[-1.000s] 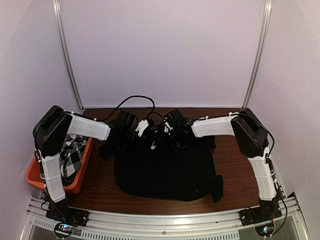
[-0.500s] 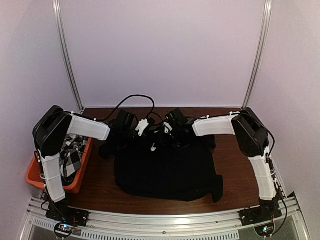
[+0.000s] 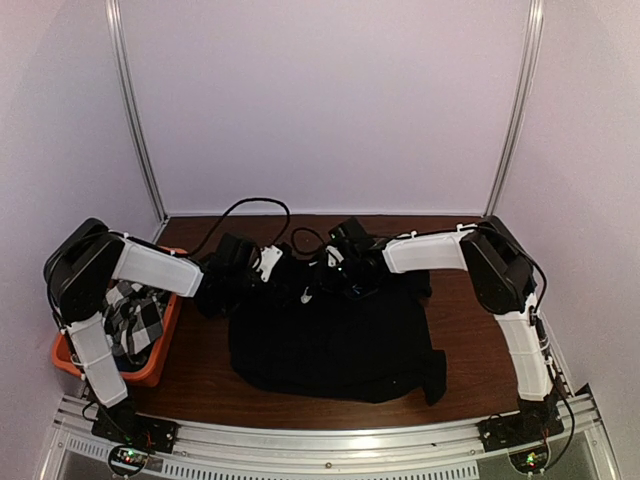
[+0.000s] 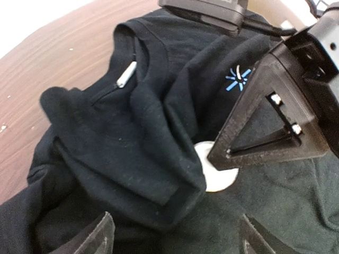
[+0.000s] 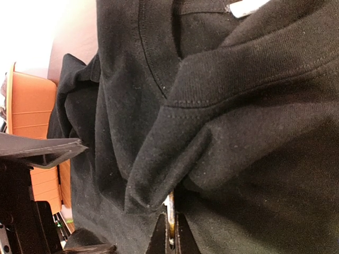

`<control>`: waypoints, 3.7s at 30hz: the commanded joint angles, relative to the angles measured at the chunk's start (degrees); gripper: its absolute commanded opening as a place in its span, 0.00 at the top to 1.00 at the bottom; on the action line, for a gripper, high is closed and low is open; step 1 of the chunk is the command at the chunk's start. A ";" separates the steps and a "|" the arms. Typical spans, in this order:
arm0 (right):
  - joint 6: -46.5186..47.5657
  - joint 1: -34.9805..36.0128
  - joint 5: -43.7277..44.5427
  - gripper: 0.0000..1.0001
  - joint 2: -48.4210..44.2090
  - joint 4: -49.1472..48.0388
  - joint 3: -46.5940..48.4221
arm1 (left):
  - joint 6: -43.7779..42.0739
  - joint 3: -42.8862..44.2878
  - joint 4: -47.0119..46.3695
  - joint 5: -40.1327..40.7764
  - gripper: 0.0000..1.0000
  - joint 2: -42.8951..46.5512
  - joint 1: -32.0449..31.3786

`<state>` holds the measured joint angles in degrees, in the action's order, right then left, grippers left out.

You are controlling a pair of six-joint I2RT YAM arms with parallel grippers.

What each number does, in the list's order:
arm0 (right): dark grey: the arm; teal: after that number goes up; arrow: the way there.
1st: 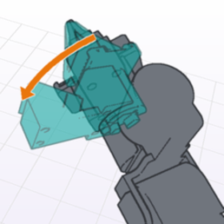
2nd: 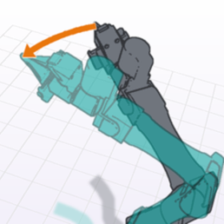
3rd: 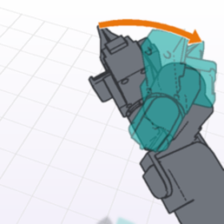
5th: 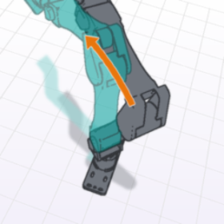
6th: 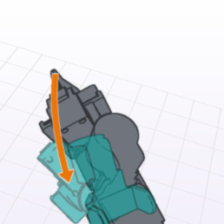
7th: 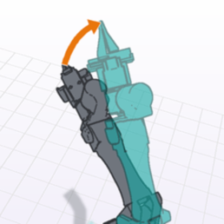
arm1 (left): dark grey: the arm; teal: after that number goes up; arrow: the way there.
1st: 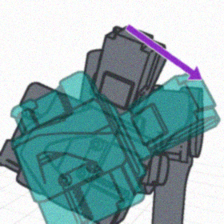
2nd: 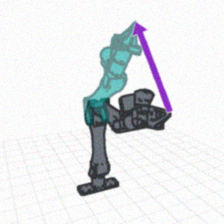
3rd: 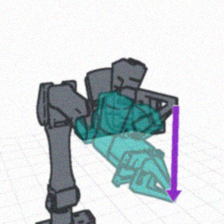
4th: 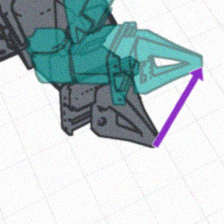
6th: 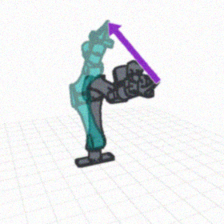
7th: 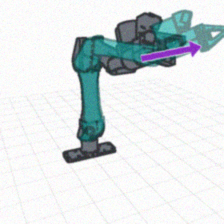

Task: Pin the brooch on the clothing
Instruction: Cross the brooch on the flattened clothing.

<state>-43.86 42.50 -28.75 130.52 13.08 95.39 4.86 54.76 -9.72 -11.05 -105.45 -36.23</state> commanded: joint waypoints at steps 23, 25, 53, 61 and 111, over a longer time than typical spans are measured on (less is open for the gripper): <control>-1.98 -0.77 -2.23 1.00 1.28 -0.42 1.34 | -17.25 9.24 3.41 4.92 0.50 -9.55 -0.99; -2.04 -0.76 -2.19 1.00 1.23 -0.44 1.27 | -17.66 9.52 4.06 4.73 0.58 -10.04 -1.19; 4.05 -0.72 -6.75 1.00 5.01 5.38 5.70 | -16.29 6.10 -0.30 -0.46 1.00 -4.66 -1.83; 4.83 -0.51 -8.45 1.00 4.92 4.85 6.43 | -16.20 5.97 -0.30 -2.75 1.00 -4.72 -1.83; 6.49 2.16 -22.44 1.00 -0.15 -7.28 -2.30 | -1.91 5.44 -0.82 -4.68 0.86 -7.69 -2.05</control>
<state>-37.56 42.09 -43.99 132.86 9.15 93.78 -0.73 60.69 -6.15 -11.40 -111.96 -37.69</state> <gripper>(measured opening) 0.006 0.108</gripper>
